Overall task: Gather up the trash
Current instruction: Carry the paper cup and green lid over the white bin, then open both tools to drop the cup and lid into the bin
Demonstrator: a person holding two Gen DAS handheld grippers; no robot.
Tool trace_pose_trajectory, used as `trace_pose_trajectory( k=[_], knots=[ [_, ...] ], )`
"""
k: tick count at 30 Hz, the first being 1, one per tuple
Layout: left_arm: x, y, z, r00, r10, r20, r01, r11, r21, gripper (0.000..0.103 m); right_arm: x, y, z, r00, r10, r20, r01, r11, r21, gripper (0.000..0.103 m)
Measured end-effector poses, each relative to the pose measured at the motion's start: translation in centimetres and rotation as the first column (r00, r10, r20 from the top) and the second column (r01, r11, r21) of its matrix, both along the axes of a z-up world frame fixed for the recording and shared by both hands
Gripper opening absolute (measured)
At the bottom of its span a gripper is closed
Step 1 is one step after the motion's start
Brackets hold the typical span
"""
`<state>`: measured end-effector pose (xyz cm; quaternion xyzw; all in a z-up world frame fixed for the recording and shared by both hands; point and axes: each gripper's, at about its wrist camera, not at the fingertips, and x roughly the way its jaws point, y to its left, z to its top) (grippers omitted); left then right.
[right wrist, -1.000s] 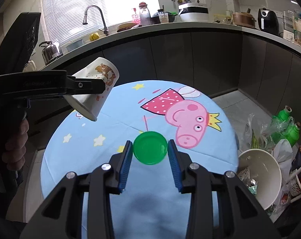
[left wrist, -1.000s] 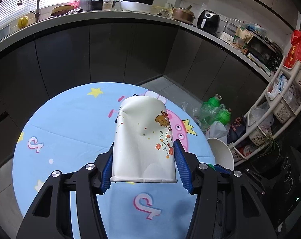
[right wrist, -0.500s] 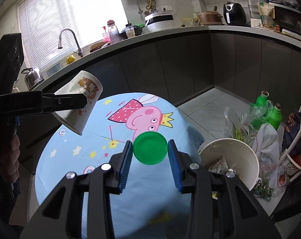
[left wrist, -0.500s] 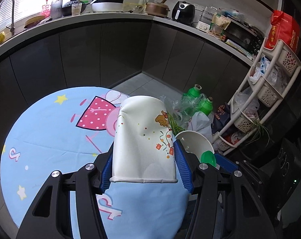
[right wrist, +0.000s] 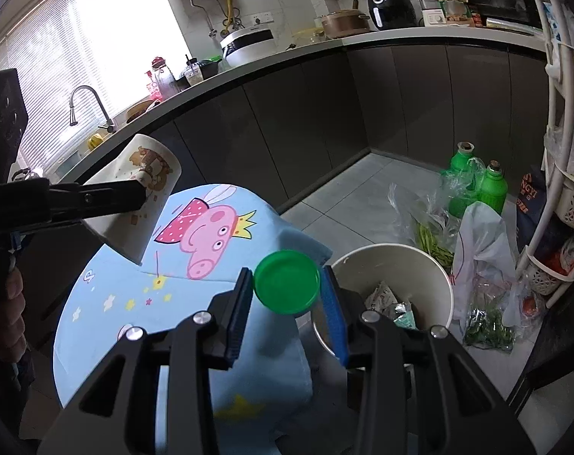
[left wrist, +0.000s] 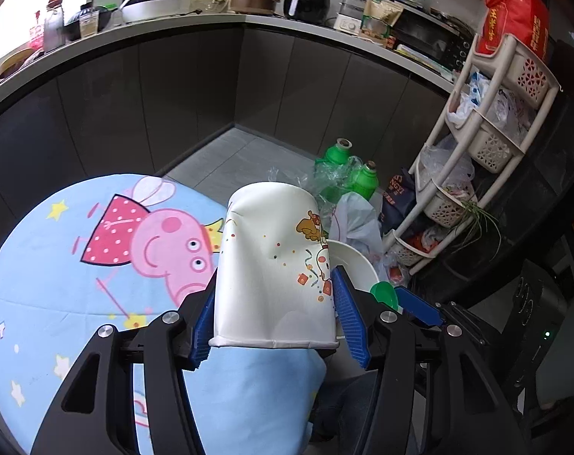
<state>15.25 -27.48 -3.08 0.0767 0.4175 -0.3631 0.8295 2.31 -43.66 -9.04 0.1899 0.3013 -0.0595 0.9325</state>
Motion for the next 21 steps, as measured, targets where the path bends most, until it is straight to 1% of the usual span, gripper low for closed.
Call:
trace_pose_trajectory(
  k=[7, 11, 15, 19, 21],
  knots=[
    [0.2, -3.5, -1.3, 0.998, -0.051, -0.032, 0.051, 0.999, 0.017, 0.054, -0.3, -2.6, -1.9, 0.998, -0.048, -0.03, 0.049, 0.998, 0.028, 0.037],
    [0.6, -5.7, -2.8, 0.994, -0.086, -0.072, 0.088, 0.996, 0.024, 0.054, -0.1, -4.0, -3.8, 0.996, -0.07, -0.06, 0.073, 0.996, 0.045, 0.038],
    [1.1, -7.9, -4.6, 0.986, -0.118, -0.115, 0.123, 0.992, 0.032, 0.054, 0.2, -5.1, -5.7, 0.993, -0.082, -0.089, 0.089, 0.993, 0.073, 0.038],
    [1.7, -10.0, -6.5, 0.973, -0.156, -0.169, 0.164, 0.986, 0.034, 0.054, 0.8, -6.2, -7.4, 0.989, -0.092, -0.114, 0.102, 0.991, 0.089, 0.038],
    [1.8, -11.0, -7.3, 0.969, -0.168, -0.181, 0.178, 0.983, 0.042, 0.055, 1.0, -6.8, -8.3, 0.987, -0.1, -0.127, 0.112, 0.989, 0.096, 0.039]
  ],
)
